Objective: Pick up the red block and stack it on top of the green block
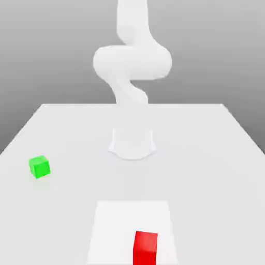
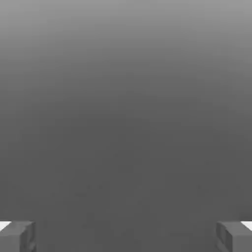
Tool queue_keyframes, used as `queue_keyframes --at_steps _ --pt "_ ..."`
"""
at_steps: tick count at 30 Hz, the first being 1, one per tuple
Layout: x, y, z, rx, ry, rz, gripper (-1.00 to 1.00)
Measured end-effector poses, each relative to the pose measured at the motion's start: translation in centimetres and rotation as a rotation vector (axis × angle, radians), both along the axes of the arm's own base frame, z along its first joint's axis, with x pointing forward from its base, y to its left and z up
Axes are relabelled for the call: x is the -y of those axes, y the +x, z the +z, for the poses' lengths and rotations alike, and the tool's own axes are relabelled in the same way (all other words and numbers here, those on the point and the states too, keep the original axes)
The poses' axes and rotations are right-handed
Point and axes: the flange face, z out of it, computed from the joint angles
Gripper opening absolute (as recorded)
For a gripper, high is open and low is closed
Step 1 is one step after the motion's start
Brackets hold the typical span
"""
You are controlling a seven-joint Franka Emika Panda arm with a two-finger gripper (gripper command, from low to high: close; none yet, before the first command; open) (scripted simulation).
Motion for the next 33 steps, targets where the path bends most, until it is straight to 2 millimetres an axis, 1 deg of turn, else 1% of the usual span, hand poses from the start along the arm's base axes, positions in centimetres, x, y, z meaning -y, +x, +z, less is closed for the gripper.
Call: queue_keyframes --at_steps 3,6,10,13,16,18,21,24,26,29,30,33 --pt "-0.4 3.8 -4.9 -0.09 -0.001 -0.019 0.0" --pt "-0.6 6.8 -10.1 -0.175 0.0 -0.035 0.0" --pt "-0.9 9.8 -17.3 -0.289 0.004 -0.054 0.0" --pt "-1.1 11.2 -22.9 -0.373 0.009 -0.068 0.0" --pt "-1.4 12.0 -28.6 -0.458 0.017 -0.08 0.0" --pt "-1.6 12.2 -32.5 -0.514 0.023 -0.087 0.0" --pt "-1.9 11.8 -38.2 -0.599 0.035 -0.097 0.0" --pt "-2.3 10.9 -43.7 -0.684 0.049 -0.108 0.0" --pt "-2.5 10.4 -46.9 -0.716 0.055 -0.112 0.0" --pt "-2.5 10.3 -51.0 -0.725 0.057 -0.113 0.0" --pt "-2.5 10.2 -52.2 -0.726 0.057 -0.113 -1.0" --pt "-2.5 10.2 -52.2 -0.726 0.057 -0.114 -1.0"
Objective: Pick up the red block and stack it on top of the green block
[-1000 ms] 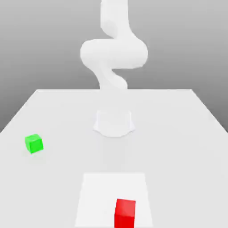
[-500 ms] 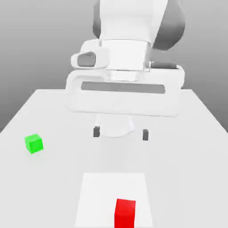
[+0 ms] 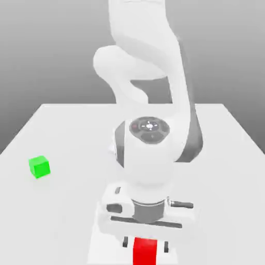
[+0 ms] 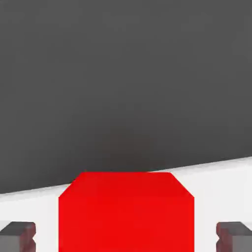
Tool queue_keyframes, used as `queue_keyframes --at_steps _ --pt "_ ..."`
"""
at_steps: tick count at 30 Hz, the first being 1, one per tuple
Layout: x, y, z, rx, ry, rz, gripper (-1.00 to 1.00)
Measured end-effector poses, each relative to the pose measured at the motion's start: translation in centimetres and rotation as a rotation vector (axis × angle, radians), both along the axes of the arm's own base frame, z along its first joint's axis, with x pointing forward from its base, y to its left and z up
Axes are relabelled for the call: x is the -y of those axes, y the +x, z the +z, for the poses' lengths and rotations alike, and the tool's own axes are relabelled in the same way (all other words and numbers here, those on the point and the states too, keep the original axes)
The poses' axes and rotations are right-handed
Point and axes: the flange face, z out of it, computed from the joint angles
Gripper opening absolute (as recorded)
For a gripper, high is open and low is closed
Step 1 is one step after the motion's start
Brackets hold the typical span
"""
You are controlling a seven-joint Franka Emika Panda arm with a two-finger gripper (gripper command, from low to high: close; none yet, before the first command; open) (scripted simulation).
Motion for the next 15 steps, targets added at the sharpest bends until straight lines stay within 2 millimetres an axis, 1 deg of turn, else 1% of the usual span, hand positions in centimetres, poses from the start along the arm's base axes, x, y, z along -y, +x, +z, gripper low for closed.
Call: queue_keyframes --at_steps 2,3,4,6,8,9,10,12,15 --pt "0.0 0.0 0.0 0.0 0.0 0.0 -1.0" --pt "0.0 0.0 -0.6 0.0 0.0 0.0 -1.0" --pt "0.0 0.0 -0.3 0.0 0.0 0.0 -1.0" --pt "0.0 0.1 1.7 0.0 0.0 0.0 -1.0" --pt "0.0 0.0 4.1 0.0 0.0 0.0 -1.0" --pt "0.4 -0.1 5.1 0.0 0.0 -0.005 -1.0" --pt "1.9 -0.4 5.6 -0.001 -0.002 -0.025 -1.0" --pt "5.4 -1.3 6.3 -0.001 -0.006 -0.074 -1.0" --pt "10.9 -3.3 6.9 -0.003 -0.011 -0.154 -1.0"
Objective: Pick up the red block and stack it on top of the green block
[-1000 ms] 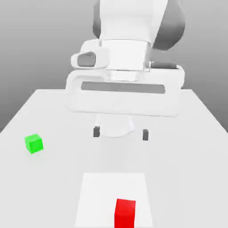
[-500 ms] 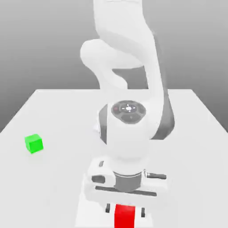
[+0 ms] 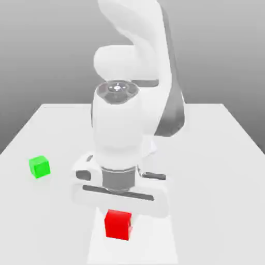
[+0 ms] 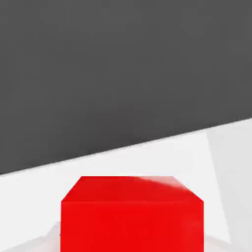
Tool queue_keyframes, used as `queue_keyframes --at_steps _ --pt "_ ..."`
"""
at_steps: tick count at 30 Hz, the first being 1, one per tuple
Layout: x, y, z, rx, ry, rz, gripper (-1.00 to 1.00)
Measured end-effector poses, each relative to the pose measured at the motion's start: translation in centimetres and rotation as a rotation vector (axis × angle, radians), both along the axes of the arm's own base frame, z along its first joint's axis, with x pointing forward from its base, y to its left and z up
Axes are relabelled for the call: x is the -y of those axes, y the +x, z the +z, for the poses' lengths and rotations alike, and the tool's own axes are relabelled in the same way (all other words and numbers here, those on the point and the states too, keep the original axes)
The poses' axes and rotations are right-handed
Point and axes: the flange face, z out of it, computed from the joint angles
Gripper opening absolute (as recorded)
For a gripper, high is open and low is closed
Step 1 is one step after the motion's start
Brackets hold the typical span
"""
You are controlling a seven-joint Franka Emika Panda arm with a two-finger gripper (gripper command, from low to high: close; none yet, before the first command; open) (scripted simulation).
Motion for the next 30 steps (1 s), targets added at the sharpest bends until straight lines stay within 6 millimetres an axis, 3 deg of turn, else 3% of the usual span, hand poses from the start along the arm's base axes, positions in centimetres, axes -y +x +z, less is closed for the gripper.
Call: queue_keyframes --at_steps 6,12,18,22,24,29,30 --pt "11.0 -6.6 1.0 -0.003 -0.004 -0.198 -1.0" --pt "18.0 -14.7 1.8 -0.005 -0.003 -0.364 -1.0" --pt "21.6 -23.0 2.3 -0.001 0.003 -0.505 -1.0" --pt "23.1 -29.1 2.5 0.004 0.008 -0.616 -1.0" --pt "23.3 -30.1 1.4 0.006 0.009 -0.635 -1.0" --pt "23.4 -30.4 -2.9 0.007 0.011 -0.642 -1.0" --pt "23.3 -30.4 -3.7 0.007 0.011 -0.642 1.0"
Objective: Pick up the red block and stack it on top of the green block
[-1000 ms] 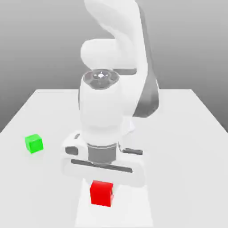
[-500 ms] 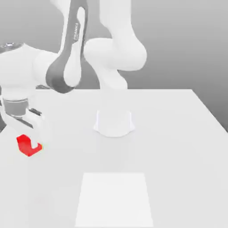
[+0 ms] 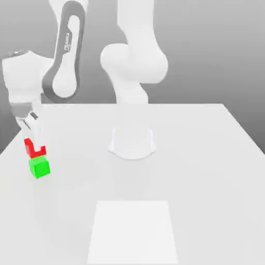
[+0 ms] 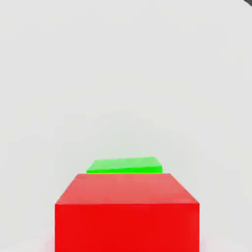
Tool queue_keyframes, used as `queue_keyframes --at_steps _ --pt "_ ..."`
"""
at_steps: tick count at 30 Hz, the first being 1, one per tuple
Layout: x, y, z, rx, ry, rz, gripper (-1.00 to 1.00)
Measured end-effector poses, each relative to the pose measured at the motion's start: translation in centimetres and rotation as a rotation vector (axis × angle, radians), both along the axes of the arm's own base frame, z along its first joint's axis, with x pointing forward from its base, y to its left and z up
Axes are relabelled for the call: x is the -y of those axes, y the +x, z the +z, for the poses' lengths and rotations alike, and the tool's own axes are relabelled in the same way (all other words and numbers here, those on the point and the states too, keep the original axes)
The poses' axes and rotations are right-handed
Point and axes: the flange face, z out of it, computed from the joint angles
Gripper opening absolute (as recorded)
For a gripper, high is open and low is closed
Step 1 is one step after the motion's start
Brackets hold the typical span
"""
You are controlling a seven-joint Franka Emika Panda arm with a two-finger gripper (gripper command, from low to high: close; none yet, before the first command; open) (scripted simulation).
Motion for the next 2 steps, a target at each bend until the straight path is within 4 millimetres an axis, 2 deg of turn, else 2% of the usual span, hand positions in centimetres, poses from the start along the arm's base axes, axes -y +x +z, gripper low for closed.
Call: queue_keyframes --at_steps 2 --pt "-0.06 0.14 0.0 0.0 0.0 0.004 1.0"
